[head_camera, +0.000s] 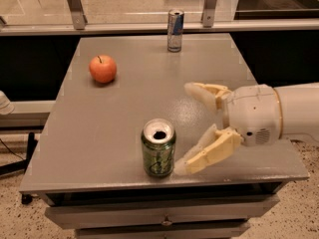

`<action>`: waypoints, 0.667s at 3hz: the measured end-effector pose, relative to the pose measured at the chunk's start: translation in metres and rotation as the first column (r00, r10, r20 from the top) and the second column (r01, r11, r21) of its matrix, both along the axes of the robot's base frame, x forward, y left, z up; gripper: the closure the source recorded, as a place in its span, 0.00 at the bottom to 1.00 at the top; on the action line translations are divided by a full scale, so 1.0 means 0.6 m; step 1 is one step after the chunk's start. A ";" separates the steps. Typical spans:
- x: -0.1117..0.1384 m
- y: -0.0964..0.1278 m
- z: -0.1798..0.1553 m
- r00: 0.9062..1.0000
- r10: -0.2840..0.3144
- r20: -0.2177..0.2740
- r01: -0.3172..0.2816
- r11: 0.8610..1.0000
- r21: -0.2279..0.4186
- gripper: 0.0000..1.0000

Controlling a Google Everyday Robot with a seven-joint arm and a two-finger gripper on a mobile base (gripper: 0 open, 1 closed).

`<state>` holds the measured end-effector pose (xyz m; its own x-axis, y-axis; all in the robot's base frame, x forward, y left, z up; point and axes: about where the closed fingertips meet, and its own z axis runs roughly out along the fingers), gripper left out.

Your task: Move green can near apple

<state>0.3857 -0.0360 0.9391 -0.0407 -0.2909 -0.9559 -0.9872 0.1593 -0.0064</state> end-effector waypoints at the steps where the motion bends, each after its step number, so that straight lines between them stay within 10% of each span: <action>1: -0.030 0.052 0.018 0.998 0.060 0.032 -0.062 0.994 0.086 0.00; 2: -0.049 0.081 0.011 0.995 0.087 0.043 -0.091 0.989 0.114 0.00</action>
Offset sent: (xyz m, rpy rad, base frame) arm -0.0414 0.0641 -0.0036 0.1550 -0.0404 0.1137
